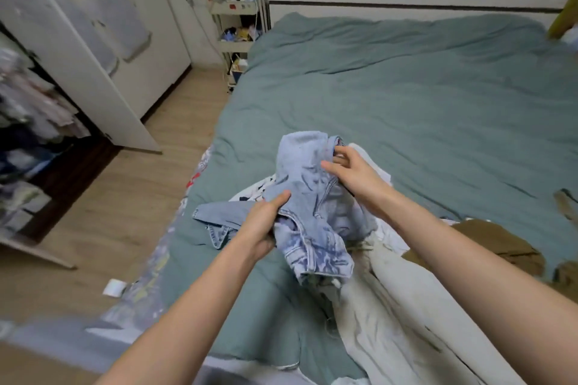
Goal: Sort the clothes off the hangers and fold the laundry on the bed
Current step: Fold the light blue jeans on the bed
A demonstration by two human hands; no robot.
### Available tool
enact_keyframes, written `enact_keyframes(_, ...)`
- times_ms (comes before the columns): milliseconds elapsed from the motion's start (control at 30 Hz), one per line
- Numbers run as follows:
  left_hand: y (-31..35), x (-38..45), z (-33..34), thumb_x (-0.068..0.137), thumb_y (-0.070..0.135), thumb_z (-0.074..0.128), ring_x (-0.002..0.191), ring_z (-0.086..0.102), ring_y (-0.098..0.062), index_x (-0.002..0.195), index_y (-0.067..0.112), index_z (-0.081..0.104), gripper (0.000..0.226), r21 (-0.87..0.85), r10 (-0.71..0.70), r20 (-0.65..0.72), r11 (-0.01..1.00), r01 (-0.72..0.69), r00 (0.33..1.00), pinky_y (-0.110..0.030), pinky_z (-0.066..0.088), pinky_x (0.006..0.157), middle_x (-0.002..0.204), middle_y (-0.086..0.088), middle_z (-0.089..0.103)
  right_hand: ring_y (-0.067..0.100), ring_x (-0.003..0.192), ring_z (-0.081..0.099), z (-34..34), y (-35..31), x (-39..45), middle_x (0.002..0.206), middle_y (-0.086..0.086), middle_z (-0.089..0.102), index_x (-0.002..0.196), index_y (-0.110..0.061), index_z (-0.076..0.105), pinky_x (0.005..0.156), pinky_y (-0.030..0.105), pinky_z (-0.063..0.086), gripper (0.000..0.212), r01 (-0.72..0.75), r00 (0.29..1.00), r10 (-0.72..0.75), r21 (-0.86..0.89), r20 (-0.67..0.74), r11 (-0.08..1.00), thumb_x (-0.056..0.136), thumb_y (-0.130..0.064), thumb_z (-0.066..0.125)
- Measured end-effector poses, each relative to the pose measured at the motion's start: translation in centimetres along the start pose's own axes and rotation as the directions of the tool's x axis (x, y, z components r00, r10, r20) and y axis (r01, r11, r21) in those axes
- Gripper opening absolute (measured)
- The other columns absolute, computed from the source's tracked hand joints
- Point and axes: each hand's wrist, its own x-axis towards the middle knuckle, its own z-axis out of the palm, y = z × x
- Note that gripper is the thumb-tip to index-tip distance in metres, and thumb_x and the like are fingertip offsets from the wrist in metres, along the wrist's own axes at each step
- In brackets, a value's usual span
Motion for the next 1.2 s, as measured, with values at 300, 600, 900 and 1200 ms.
enact_keyframes(300,5.1,-1.8,-3.9,0.097,0.01,0.045,0.06,0.063,-0.022,0.072,0.004,0.057,0.029,-0.262,-0.007,0.019,0.965,0.012,1.0,-0.031,0.057,0.061,0.068,-0.012,0.061,-0.011,0.126,0.039,6.2,2.0,-7.0,0.138,-0.02,0.042,0.141,-0.031,0.036,0.104,0.011,0.03,0.094,0.36,0.852,-0.202,-0.261,0.484,0.896,0.063,-0.041,0.087)
enact_keyframes(600,4.0,-2.8,-7.3,0.087,-0.001,0.054,0.07,0.038,-0.015,0.126,0.028,0.051,0.049,-0.076,-0.002,0.046,0.997,0.006,0.999,-0.031,0.051,0.062,0.086,-0.006,0.04,0.007,0.068,0.056,8.0,1.3,-6.2,0.079,-0.006,0.066,0.094,-0.021,0.064,0.064,0.025,0.042,0.026,0.456,0.879,-0.337,-0.383,0.339,0.804,0.073,-0.025,0.08)
enact_keyframes(900,4.4,-5.3,-13.6,0.077,-0.02,0.059,0.05,0.05,-0.013,0.121,0.017,0.061,0.058,0.31,0.112,-0.182,0.949,-0.051,0.977,-0.022,0.04,0.053,0.078,-0.012,0.059,0.02,0.099,0.053,12.1,0.4,-6.2,0.1,-0.001,0.056,0.109,-0.02,0.059,0.074,0.03,0.037,0.031,0.77,0.638,-0.395,-0.559,0.661,0.307,0.078,-0.016,0.058)
enact_keyframes(1200,9.3,-8.0,-26.5,0.071,0.001,0.081,0.056,0.063,-0.014,0.089,-0.001,0.069,0.022,0.34,0.134,-0.178,0.938,-0.067,0.975,-0.021,0.052,0.054,0.076,-0.012,0.068,0.025,0.11,0.049,25.0,-3.7,-7.2,0.108,0.007,0.059,0.103,-0.007,0.054,0.101,0.034,0.037,0.041,0.919,0.394,-0.345,-0.373,0.852,0.128,0.073,-0.031,0.042)
